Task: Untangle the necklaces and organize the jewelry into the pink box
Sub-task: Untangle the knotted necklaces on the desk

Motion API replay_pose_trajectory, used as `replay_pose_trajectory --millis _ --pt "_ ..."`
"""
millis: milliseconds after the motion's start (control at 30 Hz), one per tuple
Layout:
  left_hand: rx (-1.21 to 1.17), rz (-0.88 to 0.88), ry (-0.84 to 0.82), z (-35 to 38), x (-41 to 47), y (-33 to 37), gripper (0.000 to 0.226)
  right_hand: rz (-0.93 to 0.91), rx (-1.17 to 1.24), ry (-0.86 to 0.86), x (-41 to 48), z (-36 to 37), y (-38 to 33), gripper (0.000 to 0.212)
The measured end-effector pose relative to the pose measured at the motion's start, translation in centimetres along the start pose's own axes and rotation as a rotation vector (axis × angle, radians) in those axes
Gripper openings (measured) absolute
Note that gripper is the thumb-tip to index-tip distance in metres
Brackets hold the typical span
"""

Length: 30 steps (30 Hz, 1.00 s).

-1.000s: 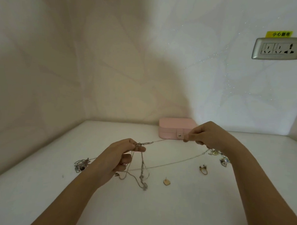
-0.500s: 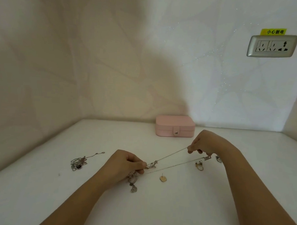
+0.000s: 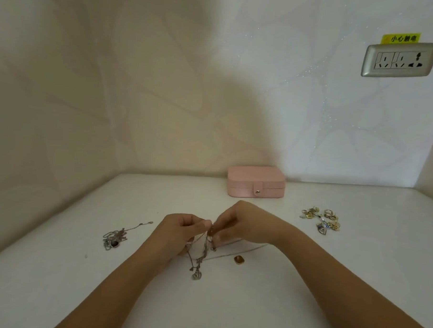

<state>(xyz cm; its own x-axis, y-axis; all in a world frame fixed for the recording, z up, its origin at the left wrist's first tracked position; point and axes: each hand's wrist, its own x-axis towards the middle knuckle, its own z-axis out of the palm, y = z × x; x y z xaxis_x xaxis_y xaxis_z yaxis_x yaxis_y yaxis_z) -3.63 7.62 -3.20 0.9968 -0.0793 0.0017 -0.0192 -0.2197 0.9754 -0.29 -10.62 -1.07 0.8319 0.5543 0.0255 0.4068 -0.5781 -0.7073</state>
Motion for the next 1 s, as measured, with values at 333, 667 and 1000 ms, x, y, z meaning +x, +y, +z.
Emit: replay_pose_trajectory --millis 333,667,1000 --pt "-0.066 0.064 0.015 0.2 -0.2 0.6 0.024 -0.032 0.090 0.038 -0.1 0.2 -0.4 0.008" --pt "0.109 0.048 0.161 -0.1 -0.1 0.3 0.027 0.015 0.345 0.073 -0.6 -1.8 0.0 0.009" --pt "-0.202 -0.045 -0.119 -0.1 -0.7 1.5 0.039 0.119 0.996 -0.017 -0.7 -2.0 -1.0 0.019"
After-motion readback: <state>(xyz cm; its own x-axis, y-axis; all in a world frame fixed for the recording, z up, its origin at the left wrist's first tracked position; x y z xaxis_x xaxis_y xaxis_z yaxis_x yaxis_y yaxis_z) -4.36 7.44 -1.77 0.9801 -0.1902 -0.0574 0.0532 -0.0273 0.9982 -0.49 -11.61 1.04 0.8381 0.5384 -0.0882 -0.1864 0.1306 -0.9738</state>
